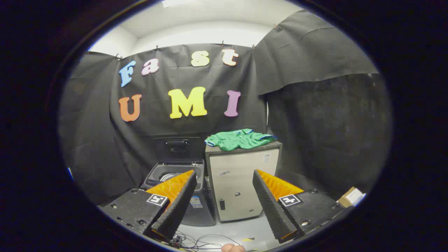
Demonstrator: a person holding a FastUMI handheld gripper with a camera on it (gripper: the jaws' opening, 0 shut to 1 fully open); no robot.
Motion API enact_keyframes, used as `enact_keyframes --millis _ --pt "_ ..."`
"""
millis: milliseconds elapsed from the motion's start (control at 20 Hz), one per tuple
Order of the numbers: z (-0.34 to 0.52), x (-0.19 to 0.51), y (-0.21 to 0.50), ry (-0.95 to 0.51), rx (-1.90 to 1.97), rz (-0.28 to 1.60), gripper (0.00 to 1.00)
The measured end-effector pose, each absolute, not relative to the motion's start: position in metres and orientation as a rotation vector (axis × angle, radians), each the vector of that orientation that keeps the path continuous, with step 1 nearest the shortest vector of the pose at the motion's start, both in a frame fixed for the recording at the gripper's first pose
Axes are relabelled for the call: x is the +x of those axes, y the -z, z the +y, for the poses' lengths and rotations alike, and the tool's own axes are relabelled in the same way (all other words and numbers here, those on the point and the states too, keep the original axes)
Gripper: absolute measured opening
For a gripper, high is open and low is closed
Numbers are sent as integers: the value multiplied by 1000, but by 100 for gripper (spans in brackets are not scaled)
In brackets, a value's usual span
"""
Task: Put the clothes into the washing machine and then close the washing machine lid.
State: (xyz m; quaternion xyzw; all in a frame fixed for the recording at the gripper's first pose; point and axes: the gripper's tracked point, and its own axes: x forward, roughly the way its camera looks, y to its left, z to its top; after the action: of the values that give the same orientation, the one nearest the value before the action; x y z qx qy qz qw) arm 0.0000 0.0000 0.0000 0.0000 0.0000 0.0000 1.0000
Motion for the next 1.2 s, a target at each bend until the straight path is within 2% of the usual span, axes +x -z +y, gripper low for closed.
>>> enact_keyframes --millis 1200 --pt "16 7 -1 -26 -40 2 100"
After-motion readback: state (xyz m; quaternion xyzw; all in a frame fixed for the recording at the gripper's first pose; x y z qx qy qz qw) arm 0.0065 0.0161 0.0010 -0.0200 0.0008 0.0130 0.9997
